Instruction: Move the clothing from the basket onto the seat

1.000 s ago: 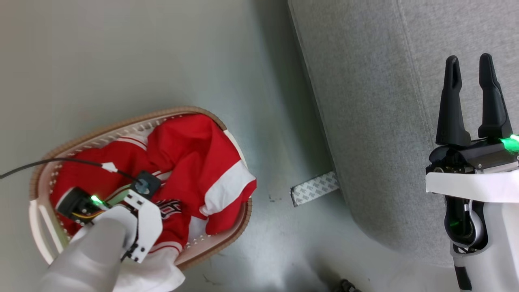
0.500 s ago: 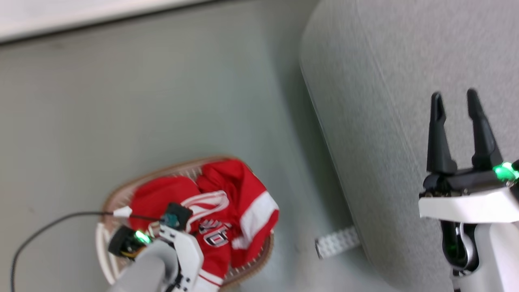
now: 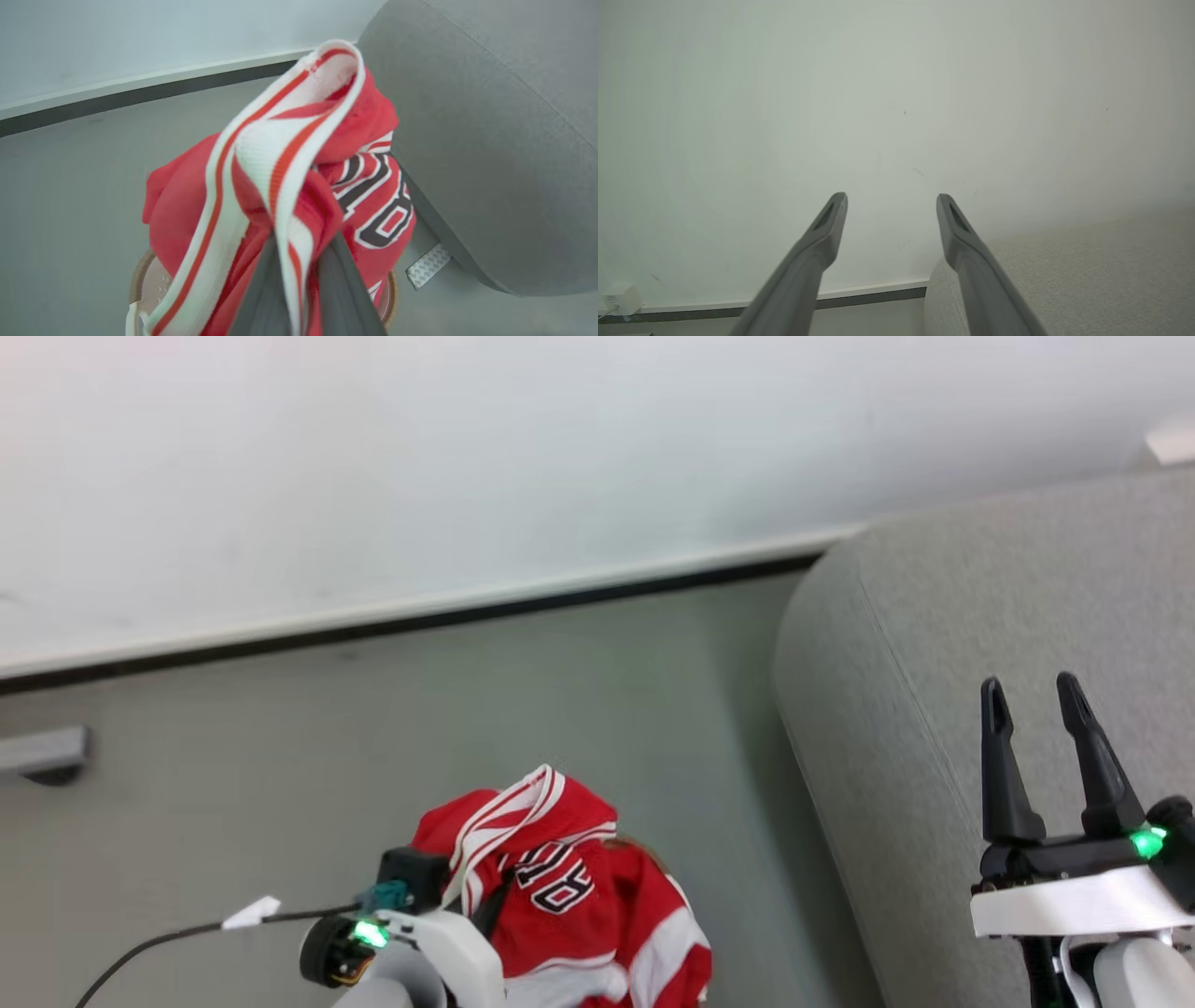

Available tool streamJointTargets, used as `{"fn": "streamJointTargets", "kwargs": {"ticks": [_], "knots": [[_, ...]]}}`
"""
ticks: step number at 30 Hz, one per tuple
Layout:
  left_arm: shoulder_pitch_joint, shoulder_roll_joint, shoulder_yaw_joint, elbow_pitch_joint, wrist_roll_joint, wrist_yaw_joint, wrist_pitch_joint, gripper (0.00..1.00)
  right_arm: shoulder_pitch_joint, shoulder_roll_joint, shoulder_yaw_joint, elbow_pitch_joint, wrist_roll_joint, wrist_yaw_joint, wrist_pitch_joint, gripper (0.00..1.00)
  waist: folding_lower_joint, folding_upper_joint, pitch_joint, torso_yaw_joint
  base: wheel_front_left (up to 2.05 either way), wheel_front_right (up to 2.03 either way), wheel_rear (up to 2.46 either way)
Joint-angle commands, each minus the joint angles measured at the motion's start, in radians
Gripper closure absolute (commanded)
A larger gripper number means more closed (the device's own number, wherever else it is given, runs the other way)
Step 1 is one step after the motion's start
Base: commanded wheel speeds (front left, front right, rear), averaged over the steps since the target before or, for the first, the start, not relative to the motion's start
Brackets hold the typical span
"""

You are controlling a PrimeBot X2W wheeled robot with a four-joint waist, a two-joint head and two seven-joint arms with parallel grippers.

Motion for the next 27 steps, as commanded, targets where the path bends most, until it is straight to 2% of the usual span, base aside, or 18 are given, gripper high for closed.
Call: {"fn": "streamJointTargets", "kwargs": {"ticks": [1,7,14,20,27], "knots": [[0.036,0.019,0.014,-0.030,-0.011,0.003,-0.002,1.00,0.019,-0.006,0.000,0.001,0.002,-0.002,0.001,0.00,0.0004,-0.0001,-0.087,0.064,0.00,0.00,0.00],[0.097,0.041,0.098,-0.242,0.010,0.013,-0.002,1.00,0.055,-0.016,0.012,0.002,0.008,-0.002,0.001,0.00,0.0004,-0.0001,-0.132,0.106,0.00,0.00,0.00],[0.124,0.039,0.178,-0.474,0.031,0.023,-0.002,1.00,0.076,-0.015,0.030,0.002,0.016,-0.002,0.001,0.00,0.0004,-0.0001,-0.147,0.144,0.00,0.00,0.00],[0.152,0.025,0.239,-0.651,-0.006,0.017,-0.002,1.00,0.086,-0.010,0.067,0.006,0.018,-0.002,0.001,0.00,0.0004,-0.0001,-0.156,0.155,0.00,0.00,0.00],[0.147,0.026,0.247,-0.758,-0.014,0.024,-0.002,1.00,0.099,-0.029,0.123,0.021,0.024,-0.002,0.001,0.00,0.0004,-0.0001,-0.163,0.172,0.00,0.00,0.00]]}}
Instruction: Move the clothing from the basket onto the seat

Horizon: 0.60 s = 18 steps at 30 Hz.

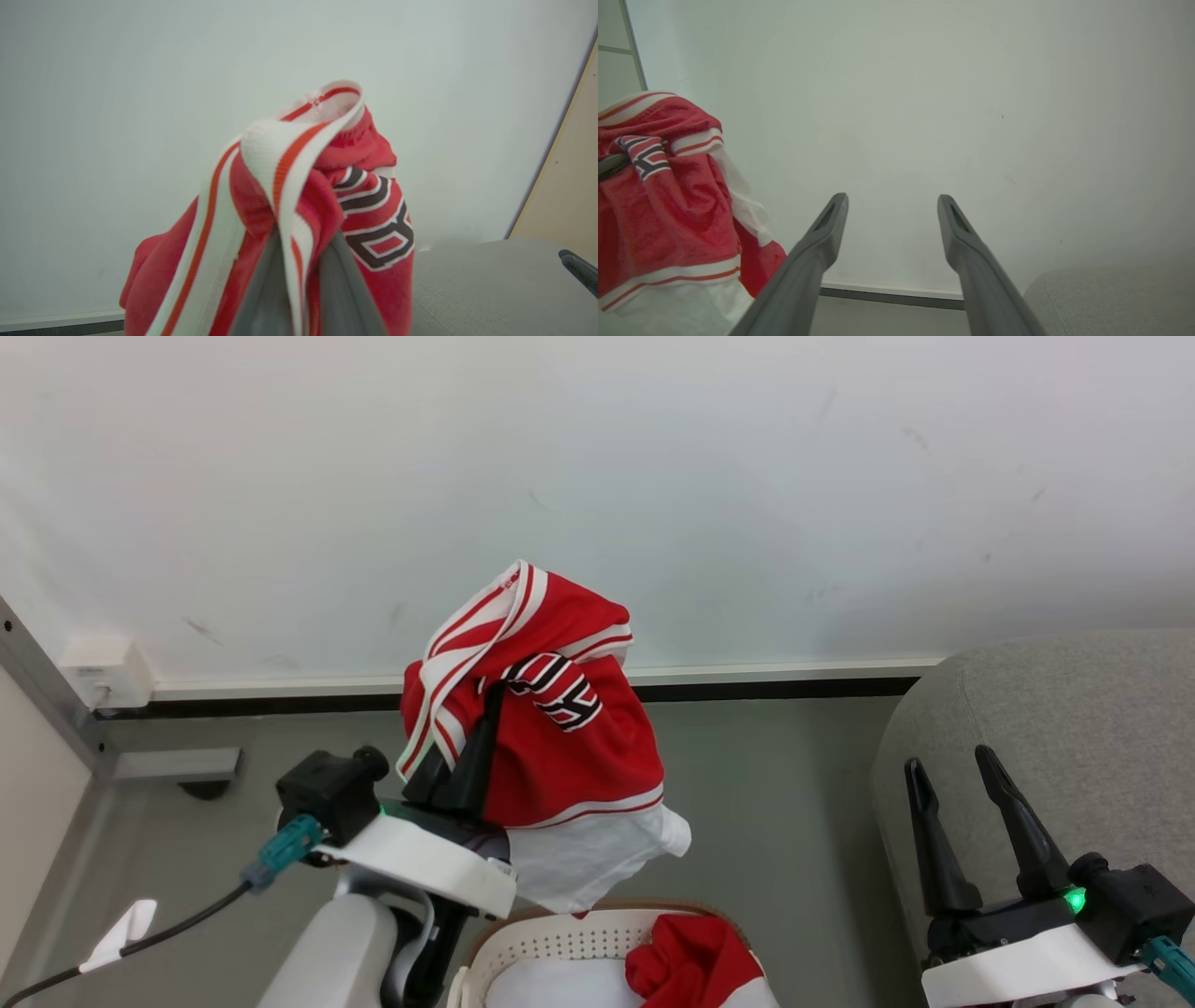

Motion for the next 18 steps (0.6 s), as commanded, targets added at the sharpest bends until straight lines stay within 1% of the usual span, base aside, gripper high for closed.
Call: {"fn": "streamJointTargets", "kwargs": {"ticks": [1,6,10,13,16,18], "knots": [[0.001,0.005,0.003,-0.015,-0.008,0.006,0.001,1.00,0.016,-0.003,0.004,0.003,0.006,-0.002,0.001,0.00,0.0001,-0.0001,-0.002,0.002,0.00,0.00,0.00],[0.014,0.007,-0.002,-0.038,-0.008,0.012,0.009,1.00,0.007,-0.013,0.039,0.000,0.012,-0.002,0.001,0.00,0.0001,-0.0001,-0.001,0.003,0.00,0.00,0.00],[0.017,0.010,-0.005,-0.046,-0.010,0.016,0.012,1.00,-0.007,-0.033,0.088,0.002,0.012,-0.002,0.001,0.00,0.0001,-0.0001,0.001,0.001,0.00,0.00,0.00],[0.016,0.011,-0.010,-0.047,-0.014,0.015,0.013,1.00,-0.028,-0.045,0.166,0.011,0.020,-0.002,0.001,0.00,0.0001,-0.0001,0.000,0.004,0.00,0.00,0.00],[0.009,0.006,-0.023,-0.047,-0.017,0.011,0.021,1.00,-0.054,-0.066,0.279,0.043,0.043,-0.002,0.001,0.00,0.0001,-0.0001,-0.004,0.016,0.00,0.00,0.00],[0.006,0.003,-0.033,-0.049,-0.018,0.010,0.023,1.00,-0.081,-0.071,0.360,0.071,0.079,-0.002,0.001,0.00,0.0001,-0.0001,-0.006,0.026,0.00,0.00,0.00]]}}
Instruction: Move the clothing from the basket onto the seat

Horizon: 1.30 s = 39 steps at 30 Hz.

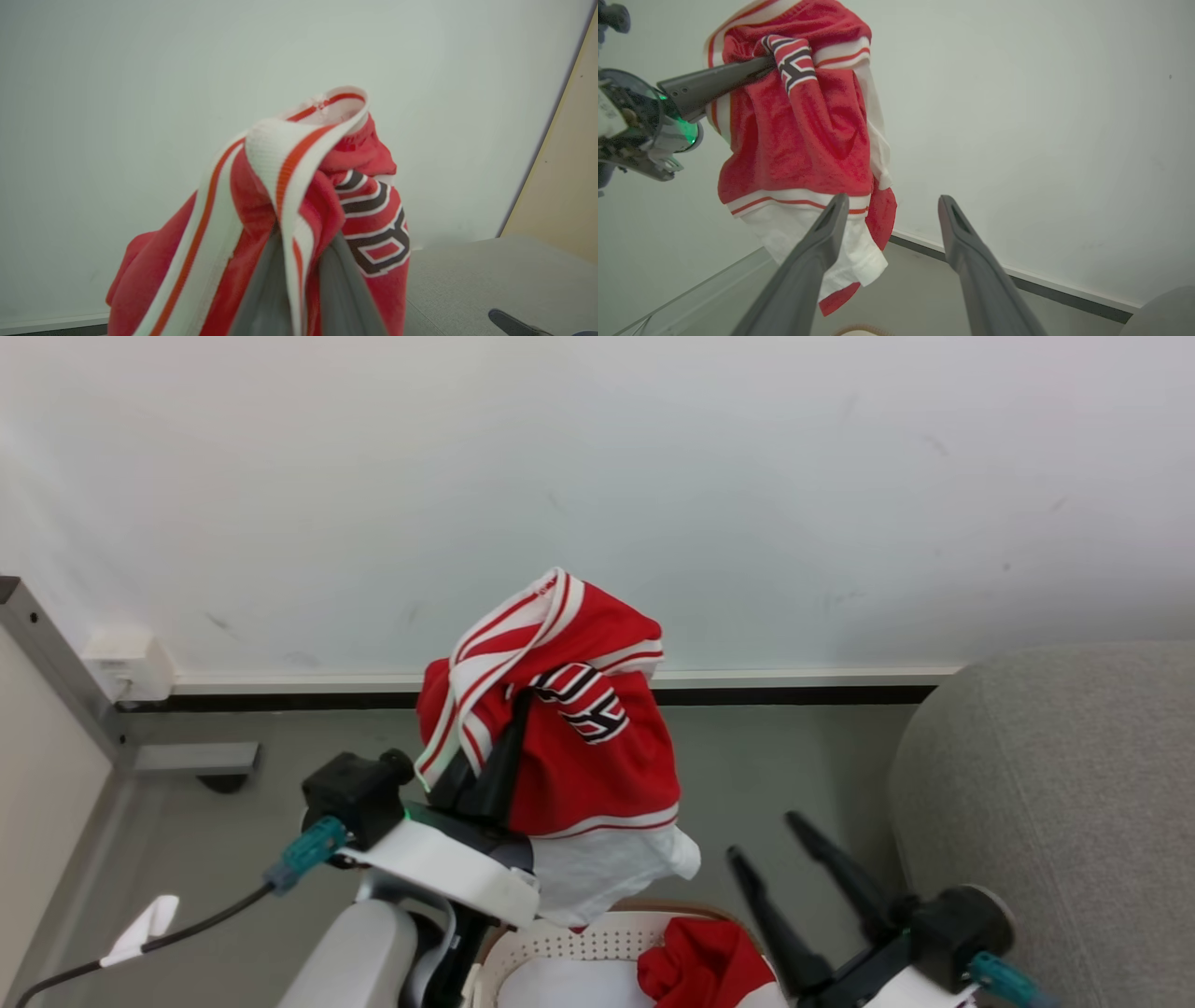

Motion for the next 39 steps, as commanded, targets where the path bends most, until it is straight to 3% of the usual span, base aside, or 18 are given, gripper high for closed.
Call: {"fn": "streamJointTargets", "kwargs": {"ticks": [1,14,27,37,38,39], "knots": [[-0.002,0.000,-0.001,-0.006,-0.005,-0.004,0.000,1.00,-0.016,-0.007,0.017,0.012,0.017,-0.002,0.001,0.00,0.0000,0.0000,-0.003,0.009,0.00,0.00,0.00],[0.006,-0.032,-0.170,-0.055,-0.036,-0.023,0.028,1.00,-0.198,-0.079,0.329,0.196,0.297,-0.002,0.001,0.00,0.0000,0.0000,-0.021,0.149,0.00,0.00,0.00],[0.008,-0.021,-0.268,-0.086,-0.091,-0.029,0.070,1.00,-0.233,-0.093,0.320,0.284,0.367,-0.002,0.001,0.00,0.0000,0.0000,-0.050,0.291,0.00,0.00,0.00],[0.013,-0.006,-0.274,-0.072,-0.110,-0.026,0.082,1.00,-0.246,-0.073,0.379,0.246,0.376,-0.002,0.001,0.00,0.0000,0.0000,-0.057,0.315,0.00,0.00,0.00],[0.012,-0.005,-0.274,-0.071,-0.110,-0.025,0.084,1.00,-0.245,-0.073,0.380,0.244,0.377,-0.002,0.001,0.05,0.0000,0.0000,-0.058,0.314,0.00,0.00,0.00],[0.012,-0.003,-0.274,-0.071,-0.111,-0.024,0.085,1.00,-0.244,-0.073,0.381,0.243,0.378,-0.002,0.001,0.25,0.0000,0.0000,-0.058,0.313,0.00,0.00,0.00]]}}
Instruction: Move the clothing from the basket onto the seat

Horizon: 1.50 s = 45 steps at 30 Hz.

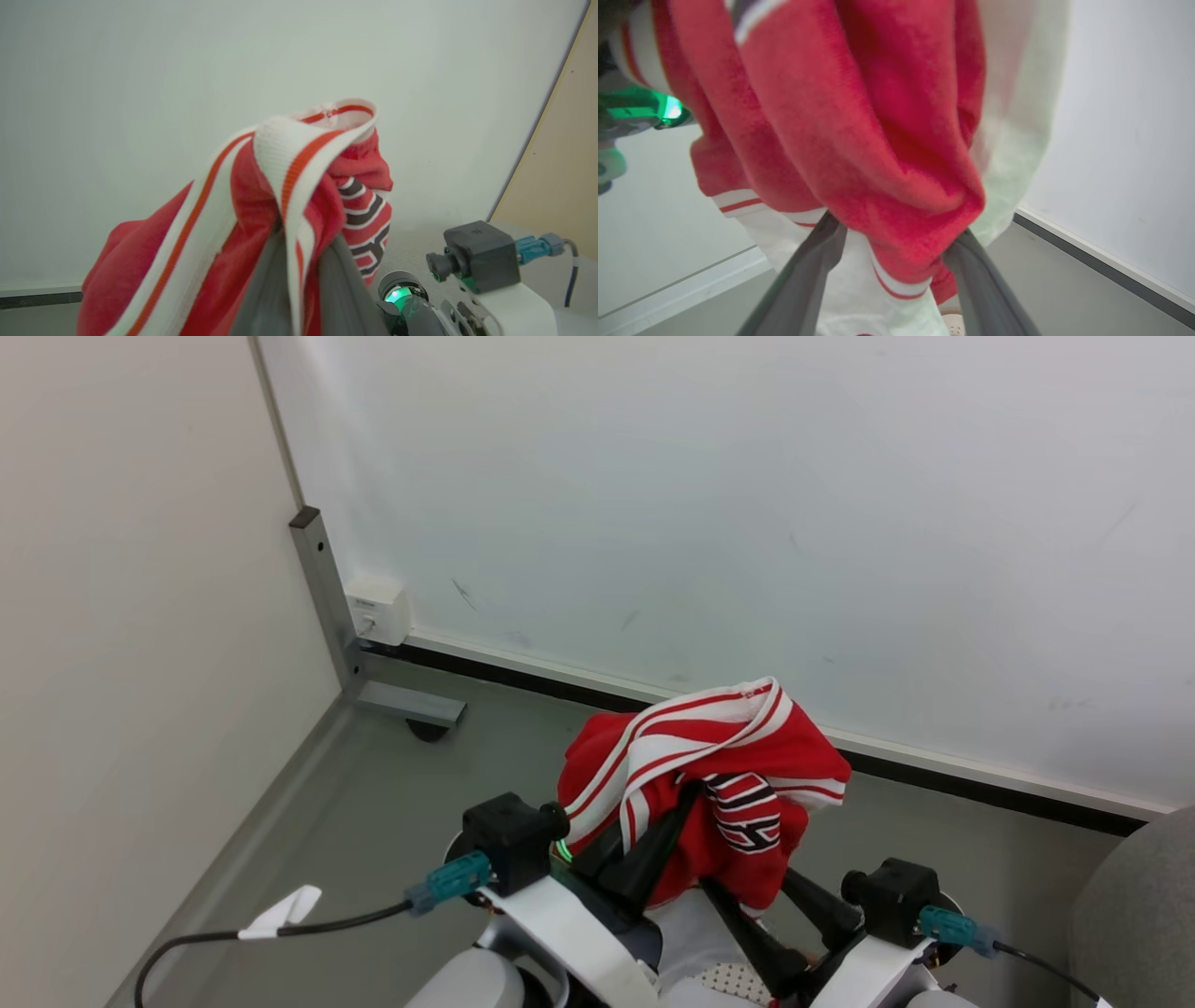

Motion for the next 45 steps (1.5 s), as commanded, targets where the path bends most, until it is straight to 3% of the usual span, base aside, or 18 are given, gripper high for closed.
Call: {"fn": "streamJointTargets", "kwargs": {"ticks": [1,2,3,4,16,17,18,19,30,40,45], "knots": [[0.010,0.006,0.003,-0.001,-0.013,0.000,0.002,1.00,-0.010,-0.003,0.004,-0.004,0.011,-0.002,0.001,0.51,0.0000,0.0000,0.000,-0.002,0.00,0.00,0.00],[0.010,0.007,0.004,0.000,-0.014,0.002,0.002,1.00,-0.008,-0.001,0.007,-0.006,0.011,-0.002,0.001,0.58,0.0000,0.0000,-0.001,-0.004,0.00,0.00,0.00],[0.011,0.010,0.005,0.000,-0.015,0.005,0.002,1.00,-0.007,0.000,0.009,-0.010,0.012,-0.002,0.001,0.86,0.0000,0.0000,-0.001,-0.007,0.00,0.00,0.00],[0.012,0.012,0.007,0.001,-0.015,0.008,0.002,1.00,-0.005,-0.001,0.010,-0.016,0.013,-0.002,0.001,1.00,0.0000,0.0000,-0.001,-0.010,0.00,0.00,0.00],[0.023,0.020,0.012,0.024,-0.023,0.026,-0.003,1.00,0.059,-0.049,-0.086,-0.113,0.015,-0.002,0.000,1.00,0.0000,0.0000,0.018,-0.065,0.00,0.00,0.00],[0.024,0.020,0.012,0.026,-0.025,0.028,-0.002,0.96,0.065,-0.049,-0.104,-0.120,0.020,-0.002,0.000,1.00,0.0000,0.0000,0.021,-0.072,0.00,0.00,0.00],[0.024,0.022,0.014,0.027,-0.026,0.030,-0.003,0.73,0.070,-0.046,-0.117,-0.127,0.023,-0.002,0.000,1.00,0.0000,0.0000,0.024,-0.080,0.00,0.00,0.00],[0.024,0.022,0.014,0.030,-0.029,0.032,-0.002,0.00,0.075,-0.043,-0.137,-0.135,0.026,-0.002,0.000,1.00,0.0000,0.0000,0.026,-0.088,0.00,0.00,0.00],[0.018,0.034,0.023,0.043,-0.025,0.048,-0.017,0.00,0.138,-0.047,-0.359,-0.170,-0.013,-0.002,0.000,1.00,0.0000,0.0000,0.037,-0.183,0.00,0.00,0.00],[0.027,0.066,0.043,0.078,0.019,0.077,-0.073,0.00,0.165,-0.092,-0.468,-0.243,-0.084,-0.002,0.000,1.00,0.0000,0.0000,0.044,-0.355,0.00,0.00,0.00],[0.037,0.062,0.043,0.101,0.036,0.065,-0.094,0.00,0.191,-0.126,-0.539,-0.296,-0.106,-0.002,0.000,1.00,0.0000,0.0000,0.052,-0.444,0.00,0.00,0.00]]}}
